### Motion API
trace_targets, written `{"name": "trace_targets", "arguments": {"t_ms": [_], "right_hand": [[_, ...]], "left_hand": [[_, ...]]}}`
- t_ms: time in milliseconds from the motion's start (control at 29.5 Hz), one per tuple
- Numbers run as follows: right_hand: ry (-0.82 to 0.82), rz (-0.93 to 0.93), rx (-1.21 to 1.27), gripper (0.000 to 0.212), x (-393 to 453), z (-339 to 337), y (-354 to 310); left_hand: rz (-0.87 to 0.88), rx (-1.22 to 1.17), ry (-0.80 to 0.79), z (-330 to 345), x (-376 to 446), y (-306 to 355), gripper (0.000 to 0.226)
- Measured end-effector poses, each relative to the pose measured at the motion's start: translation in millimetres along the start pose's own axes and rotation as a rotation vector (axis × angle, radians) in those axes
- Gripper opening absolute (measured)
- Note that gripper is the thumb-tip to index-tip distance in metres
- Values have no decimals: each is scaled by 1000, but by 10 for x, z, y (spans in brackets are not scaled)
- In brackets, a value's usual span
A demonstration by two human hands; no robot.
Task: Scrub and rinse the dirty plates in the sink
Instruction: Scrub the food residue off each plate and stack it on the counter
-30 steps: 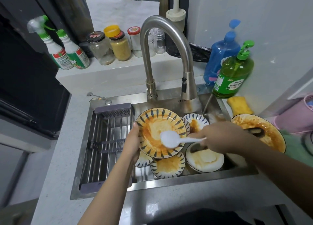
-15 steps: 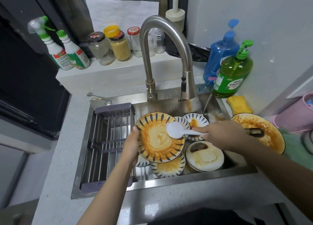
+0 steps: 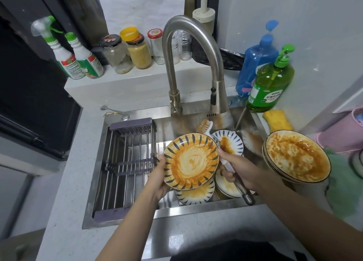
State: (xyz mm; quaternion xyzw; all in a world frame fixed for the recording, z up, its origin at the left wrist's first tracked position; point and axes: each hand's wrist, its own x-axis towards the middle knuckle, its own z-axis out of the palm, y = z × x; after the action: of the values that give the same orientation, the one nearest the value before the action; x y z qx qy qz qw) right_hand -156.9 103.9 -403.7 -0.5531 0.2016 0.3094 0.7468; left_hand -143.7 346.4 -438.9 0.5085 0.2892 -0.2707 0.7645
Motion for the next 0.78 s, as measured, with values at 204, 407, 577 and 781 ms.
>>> {"name": "trace_targets", "arguments": {"t_ms": [204, 407, 577, 781], "right_hand": [[65, 37, 160, 16, 43, -42, 54], [194, -28, 136, 12, 67, -44, -24], [273, 2, 108, 21, 106, 97, -87], [245, -80, -160, 43, -14, 128, -187]], "left_hand": [[24, 109, 26, 74, 18, -108, 67], [465, 1071, -216, 162, -157, -77, 82], [777, 1622, -191, 313, 1, -258, 69], [689, 1312, -64, 362, -21, -131, 28]]}}
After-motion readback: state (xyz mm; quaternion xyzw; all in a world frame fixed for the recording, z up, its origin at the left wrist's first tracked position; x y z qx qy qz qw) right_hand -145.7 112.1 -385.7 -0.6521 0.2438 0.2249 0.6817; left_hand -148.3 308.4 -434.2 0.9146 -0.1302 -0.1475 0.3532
